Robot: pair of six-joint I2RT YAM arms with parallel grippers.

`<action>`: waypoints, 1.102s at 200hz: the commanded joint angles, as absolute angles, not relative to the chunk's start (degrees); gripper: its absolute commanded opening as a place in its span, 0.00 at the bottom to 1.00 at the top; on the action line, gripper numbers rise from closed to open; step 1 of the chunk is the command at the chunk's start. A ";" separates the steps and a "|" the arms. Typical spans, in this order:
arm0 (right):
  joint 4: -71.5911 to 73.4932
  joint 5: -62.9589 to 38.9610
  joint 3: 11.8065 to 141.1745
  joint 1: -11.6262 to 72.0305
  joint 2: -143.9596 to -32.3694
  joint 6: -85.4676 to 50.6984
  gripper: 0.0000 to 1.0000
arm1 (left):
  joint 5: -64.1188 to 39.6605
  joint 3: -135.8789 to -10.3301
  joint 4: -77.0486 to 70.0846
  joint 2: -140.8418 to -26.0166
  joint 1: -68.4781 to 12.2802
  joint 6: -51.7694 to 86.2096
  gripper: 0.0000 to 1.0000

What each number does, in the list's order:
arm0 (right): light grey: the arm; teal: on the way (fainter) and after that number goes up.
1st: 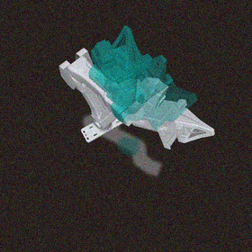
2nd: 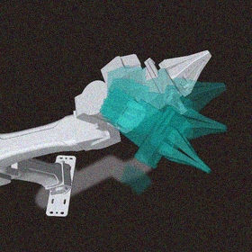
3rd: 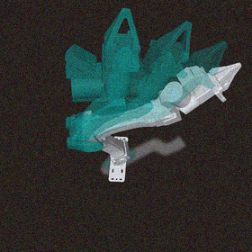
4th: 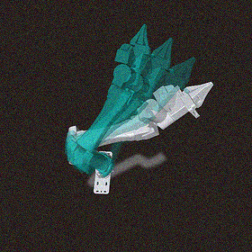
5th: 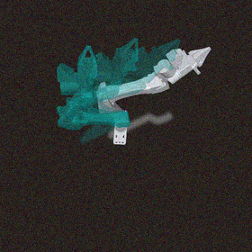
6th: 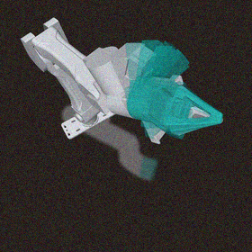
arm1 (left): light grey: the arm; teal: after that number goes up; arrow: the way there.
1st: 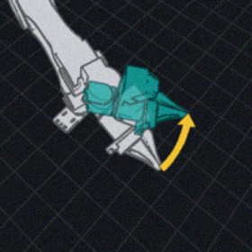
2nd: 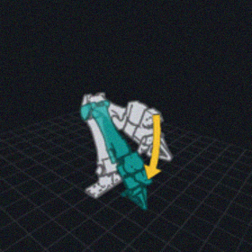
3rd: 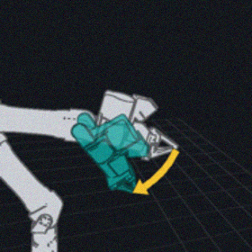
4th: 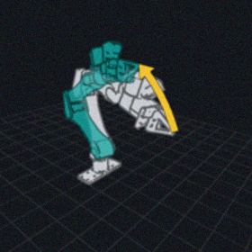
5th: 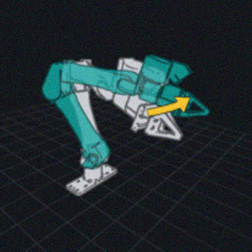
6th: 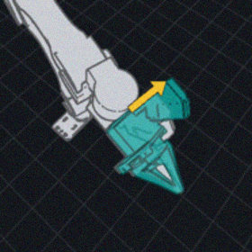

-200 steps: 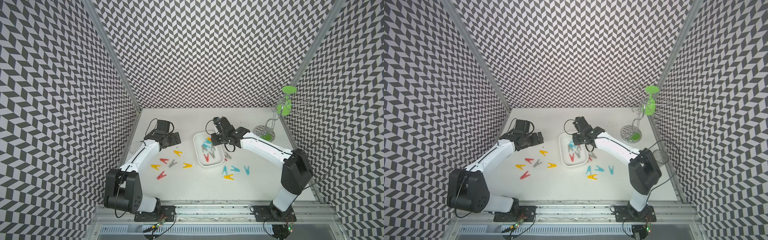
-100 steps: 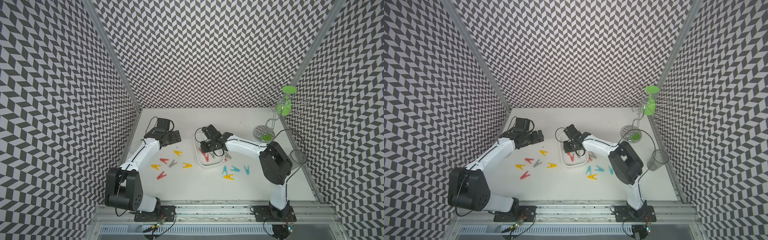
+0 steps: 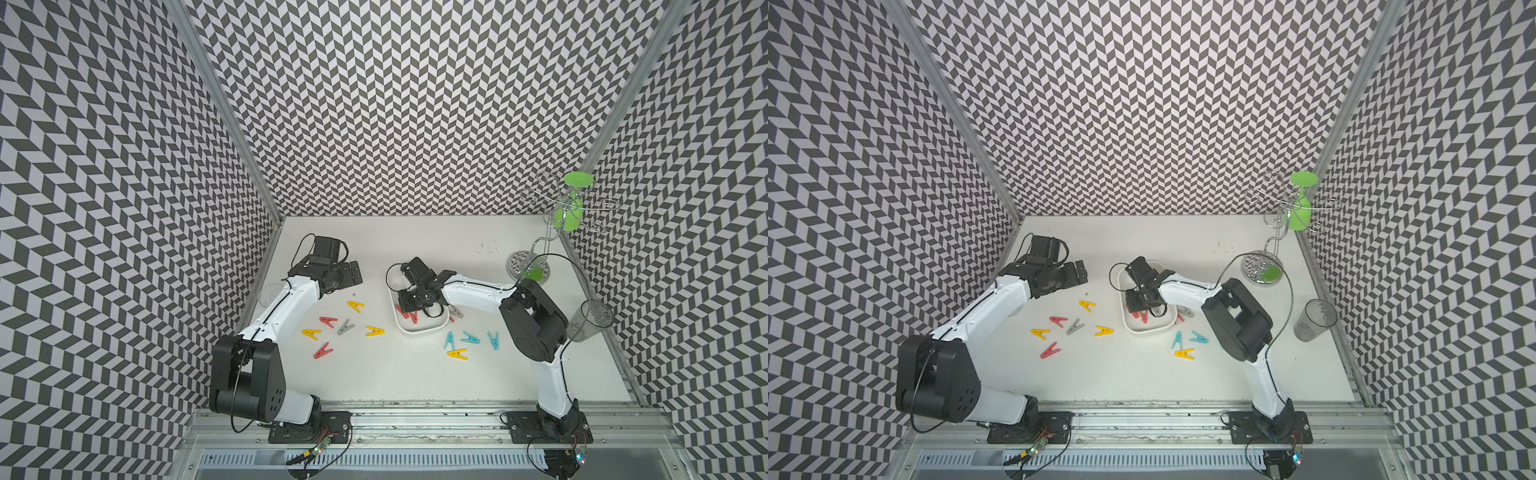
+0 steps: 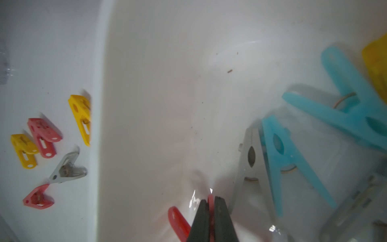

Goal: Put the clothespins into the storage box
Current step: Place the clothespin in the storage box.

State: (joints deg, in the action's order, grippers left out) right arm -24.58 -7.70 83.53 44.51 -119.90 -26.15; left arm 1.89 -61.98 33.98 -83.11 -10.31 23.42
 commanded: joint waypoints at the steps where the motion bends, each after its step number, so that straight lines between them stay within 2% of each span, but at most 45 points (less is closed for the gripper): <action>1: -25.50 -3.72 85.76 44.80 -121.03 -25.68 0.09 | 2.28 -62.50 34.16 -82.60 -10.02 22.76 0.99; 72: -26.30 -3.75 86.49 44.75 -117.00 -25.05 0.21 | 2.09 -61.88 33.68 -82.61 -10.02 22.76 0.99; 123: -29.85 -3.06 86.91 43.83 -110.75 -23.67 0.22 | 1.77 -61.67 33.31 -82.80 -10.02 23.13 0.99; 198: -29.53 0.75 67.58 32.55 -92.88 -24.32 0.23 | 1.68 -60.99 32.87 -82.70 -10.02 23.29 0.99; 220: -29.36 1.80 64.49 30.21 -91.58 -22.89 0.24 | 1.24 -60.94 32.37 -83.15 -10.10 23.47 0.99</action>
State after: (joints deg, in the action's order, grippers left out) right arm -30.11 0.01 67.05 31.83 -93.84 -24.43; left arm 1.83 -61.52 33.82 -83.11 -10.31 23.46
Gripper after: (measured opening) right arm 0.234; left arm 0.991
